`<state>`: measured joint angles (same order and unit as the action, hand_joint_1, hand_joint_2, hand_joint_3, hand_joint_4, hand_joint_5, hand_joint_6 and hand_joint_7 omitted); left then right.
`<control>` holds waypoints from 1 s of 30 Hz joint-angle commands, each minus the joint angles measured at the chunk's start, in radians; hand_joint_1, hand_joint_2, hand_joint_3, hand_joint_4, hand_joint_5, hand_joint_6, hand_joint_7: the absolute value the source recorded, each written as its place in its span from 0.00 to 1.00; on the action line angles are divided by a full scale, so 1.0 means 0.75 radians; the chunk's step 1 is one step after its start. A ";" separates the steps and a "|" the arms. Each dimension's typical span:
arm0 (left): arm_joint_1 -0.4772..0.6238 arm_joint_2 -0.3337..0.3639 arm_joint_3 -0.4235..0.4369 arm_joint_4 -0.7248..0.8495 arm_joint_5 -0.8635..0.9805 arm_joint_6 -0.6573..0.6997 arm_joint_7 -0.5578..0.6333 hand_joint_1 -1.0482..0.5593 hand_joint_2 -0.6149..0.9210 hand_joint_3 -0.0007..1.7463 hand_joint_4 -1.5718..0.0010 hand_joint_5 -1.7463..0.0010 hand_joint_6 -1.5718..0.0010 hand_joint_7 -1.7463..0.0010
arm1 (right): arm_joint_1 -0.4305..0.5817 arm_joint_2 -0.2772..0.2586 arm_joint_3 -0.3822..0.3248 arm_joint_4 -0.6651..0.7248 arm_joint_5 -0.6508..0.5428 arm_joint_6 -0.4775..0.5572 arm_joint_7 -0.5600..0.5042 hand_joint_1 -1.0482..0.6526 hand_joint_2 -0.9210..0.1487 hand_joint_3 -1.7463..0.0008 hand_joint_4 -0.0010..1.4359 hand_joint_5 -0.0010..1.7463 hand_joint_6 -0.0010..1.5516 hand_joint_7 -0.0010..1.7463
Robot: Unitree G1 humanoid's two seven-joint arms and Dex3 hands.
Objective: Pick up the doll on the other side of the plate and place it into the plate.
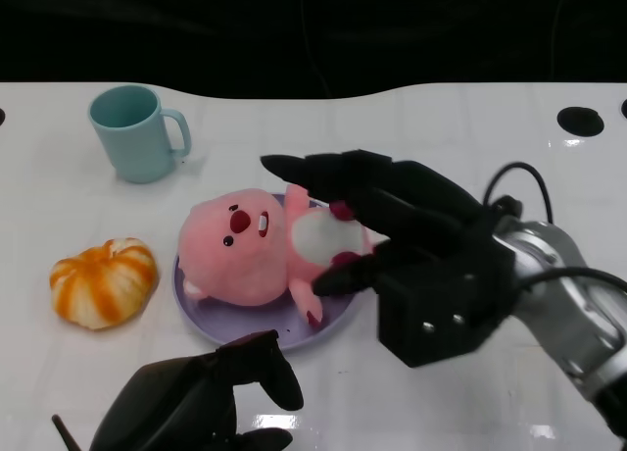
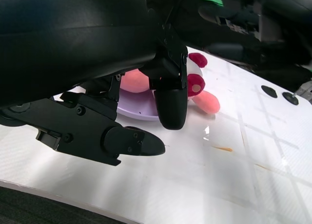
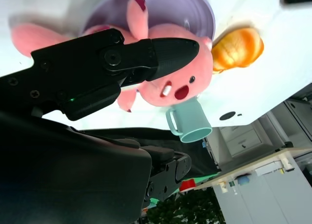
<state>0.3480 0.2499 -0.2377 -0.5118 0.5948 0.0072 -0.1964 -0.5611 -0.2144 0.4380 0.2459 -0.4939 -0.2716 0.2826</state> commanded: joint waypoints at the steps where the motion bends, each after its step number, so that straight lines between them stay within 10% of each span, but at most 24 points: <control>1: 0.002 0.016 0.005 0.000 0.004 0.005 0.005 0.43 0.94 0.14 0.62 0.00 0.81 0.01 | 0.091 -0.083 -0.065 -0.107 0.066 -0.033 0.036 0.17 0.00 0.83 0.01 0.24 0.08 0.03; 10: -0.004 0.042 0.014 0.017 -0.003 -0.016 0.009 0.35 1.00 0.05 0.54 0.00 0.63 0.00 | 0.327 -0.229 -0.224 -0.350 0.172 0.000 0.095 0.19 0.00 0.80 0.01 0.32 0.11 0.04; 18: 0.014 -0.103 0.085 0.034 -0.333 0.001 0.025 0.39 1.00 0.03 0.52 0.00 0.66 0.00 | 0.492 -0.293 -0.343 -0.515 0.238 0.078 0.137 0.21 0.00 0.79 0.05 0.36 0.14 0.04; 30: -0.032 -0.073 0.142 0.076 -0.534 0.000 -0.024 0.43 0.99 0.01 0.54 0.00 0.67 0.00 | 0.656 -0.281 -0.384 -0.690 0.266 0.188 0.146 0.28 0.00 0.86 0.16 0.40 0.26 0.08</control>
<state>0.3329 0.1820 -0.1464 -0.4660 0.2129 0.0068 -0.1981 -0.0844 -0.4281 0.1636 -0.2500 -0.3090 -0.1446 0.3960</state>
